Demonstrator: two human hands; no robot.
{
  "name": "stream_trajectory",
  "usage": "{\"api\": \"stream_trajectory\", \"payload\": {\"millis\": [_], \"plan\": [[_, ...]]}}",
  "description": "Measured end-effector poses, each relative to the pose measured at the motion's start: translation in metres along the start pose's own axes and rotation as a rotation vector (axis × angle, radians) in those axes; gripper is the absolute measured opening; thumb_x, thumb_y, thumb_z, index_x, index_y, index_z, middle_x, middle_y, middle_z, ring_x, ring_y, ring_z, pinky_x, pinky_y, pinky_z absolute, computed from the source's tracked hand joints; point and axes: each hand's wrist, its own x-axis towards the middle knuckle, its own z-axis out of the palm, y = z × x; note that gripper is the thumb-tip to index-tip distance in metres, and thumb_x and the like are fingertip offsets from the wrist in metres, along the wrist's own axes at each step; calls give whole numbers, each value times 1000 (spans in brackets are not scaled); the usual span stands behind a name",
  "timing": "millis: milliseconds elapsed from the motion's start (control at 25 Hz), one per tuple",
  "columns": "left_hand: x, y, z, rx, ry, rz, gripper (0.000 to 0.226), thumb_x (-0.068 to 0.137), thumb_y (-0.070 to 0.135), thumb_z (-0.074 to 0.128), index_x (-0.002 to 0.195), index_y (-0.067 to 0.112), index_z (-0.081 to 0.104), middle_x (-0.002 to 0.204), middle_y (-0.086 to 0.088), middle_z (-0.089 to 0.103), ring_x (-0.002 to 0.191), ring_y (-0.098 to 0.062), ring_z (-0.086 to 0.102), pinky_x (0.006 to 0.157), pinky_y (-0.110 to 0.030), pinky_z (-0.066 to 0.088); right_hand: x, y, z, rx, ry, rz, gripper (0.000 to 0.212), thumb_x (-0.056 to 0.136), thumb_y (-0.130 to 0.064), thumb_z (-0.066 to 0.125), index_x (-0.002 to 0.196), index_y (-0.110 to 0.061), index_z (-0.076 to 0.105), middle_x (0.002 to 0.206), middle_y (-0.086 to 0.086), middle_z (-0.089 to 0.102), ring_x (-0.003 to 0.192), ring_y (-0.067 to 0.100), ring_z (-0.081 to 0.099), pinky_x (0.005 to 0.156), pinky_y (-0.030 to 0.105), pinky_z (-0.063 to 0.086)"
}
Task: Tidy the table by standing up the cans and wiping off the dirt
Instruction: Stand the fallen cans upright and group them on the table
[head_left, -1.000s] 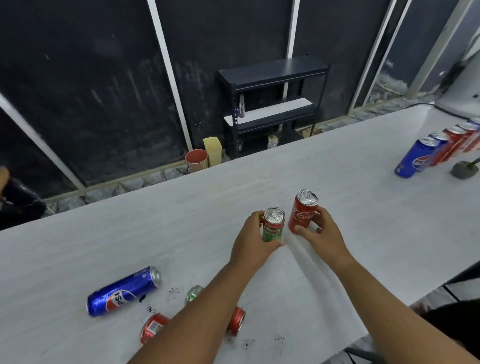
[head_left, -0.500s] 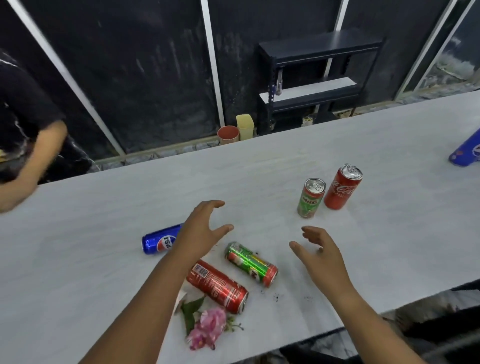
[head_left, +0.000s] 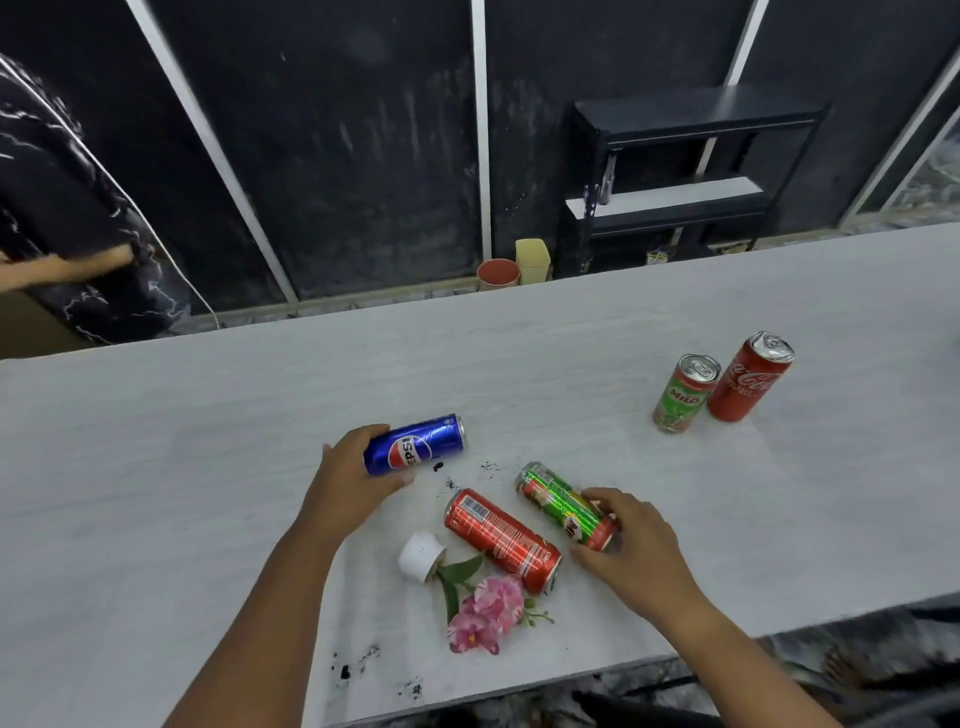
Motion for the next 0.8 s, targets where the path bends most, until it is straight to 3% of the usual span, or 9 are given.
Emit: {"api": "stream_trajectory", "payload": {"millis": [80,120,240,360,480,640,800], "plan": [[3,-4,2,29,9,35,69,87,19,89,146,32,54,130,14,60,123,-15,59,114,-48,52,-2,-3,2,139,39,54,61,79,-29,92,134,-33,65,118,-20,66,105,3,59,87,29,51],[5,-4,3,42,18,50,67,88,12,86,145,29,55,132,10,60,121,-16,61,109,-45,55,-3,-5,1,216,63,76,58,80,-25,92,131,-33,66,119,-17,67,108,3,60,89,29,53],[4,-1,3,7,19,43,65,86,10,88,140,28,57,130,8,61,111,-10,65,84,-18,53,-5,-13,-4,376,144,84,55,81,-17,90,126,-37,65,124,-17,67,113,2,63,90,21,54],[-4,3,3,-141,23,29,66,83,9,91,136,31,58,132,9,59,112,-4,64,72,-9,54,-2,-22,-10,443,192,56,58,81,-14,90,126,-39,65,124,-19,66,114,-1,64,85,13,53],[-10,11,3,-264,50,45,66,81,6,92,132,32,60,131,12,57,114,-7,65,75,-6,55,0,-29,-12,451,234,16,57,81,-17,91,126,-39,64,122,-19,65,114,1,63,88,19,53],[-9,30,2,-385,99,83,66,79,5,92,125,39,60,130,17,55,117,-11,66,78,-16,61,3,-35,-8,481,238,-19,55,79,-27,91,123,-44,63,119,-23,64,115,3,63,89,24,51],[-2,46,4,-445,116,109,70,81,14,94,126,49,55,133,24,57,125,0,61,90,-18,59,6,-34,-1,501,218,-25,55,81,-31,91,127,-43,63,122,-25,62,118,1,61,91,22,49]]}}
